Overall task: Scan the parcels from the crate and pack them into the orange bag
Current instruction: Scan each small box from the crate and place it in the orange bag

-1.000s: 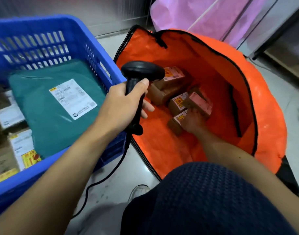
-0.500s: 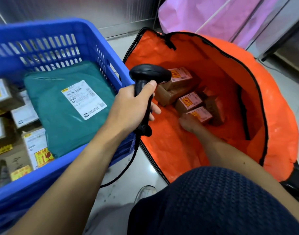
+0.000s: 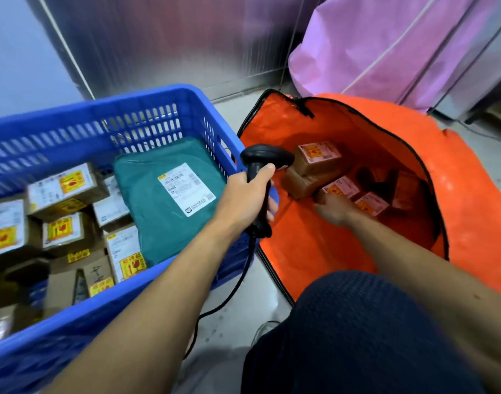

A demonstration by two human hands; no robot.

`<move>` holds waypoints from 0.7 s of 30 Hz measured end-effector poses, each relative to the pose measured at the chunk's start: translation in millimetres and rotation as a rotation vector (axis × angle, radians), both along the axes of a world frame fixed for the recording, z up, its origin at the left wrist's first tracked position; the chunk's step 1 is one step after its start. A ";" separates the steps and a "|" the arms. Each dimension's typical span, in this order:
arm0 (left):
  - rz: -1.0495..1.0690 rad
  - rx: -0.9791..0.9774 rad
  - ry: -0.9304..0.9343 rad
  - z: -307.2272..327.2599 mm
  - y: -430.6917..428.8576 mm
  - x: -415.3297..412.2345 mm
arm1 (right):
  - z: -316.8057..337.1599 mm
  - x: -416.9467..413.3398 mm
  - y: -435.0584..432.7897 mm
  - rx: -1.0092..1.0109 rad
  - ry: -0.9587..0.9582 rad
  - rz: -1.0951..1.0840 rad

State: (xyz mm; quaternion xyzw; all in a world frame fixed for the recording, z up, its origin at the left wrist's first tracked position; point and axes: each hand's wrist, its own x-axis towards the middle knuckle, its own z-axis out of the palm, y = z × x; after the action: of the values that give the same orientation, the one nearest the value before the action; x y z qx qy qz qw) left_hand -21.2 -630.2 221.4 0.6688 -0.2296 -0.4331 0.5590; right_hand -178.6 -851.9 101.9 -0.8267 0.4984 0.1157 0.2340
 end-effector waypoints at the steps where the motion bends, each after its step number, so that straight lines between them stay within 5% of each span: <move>1: -0.009 0.018 -0.020 4.6 3.3 -0.5 | 17.7 6.6 8.3 -0.020 0.002 0.037; 12: -0.019 0.034 -0.276 74.8 66.2 -2.1 | 184.8 36.2 95.6 -0.255 0.018 0.308; 21: 0.192 0.019 -0.381 134.4 135.1 49.1 | 263.2 101.7 156.5 -0.364 -0.067 0.504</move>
State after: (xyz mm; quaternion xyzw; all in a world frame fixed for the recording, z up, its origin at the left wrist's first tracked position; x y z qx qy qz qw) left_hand 27.9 -495.1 355.7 0.7626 -0.2622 -0.2461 0.5377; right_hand -76.9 -695.4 365.2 -0.9559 0.2824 0.0519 0.0624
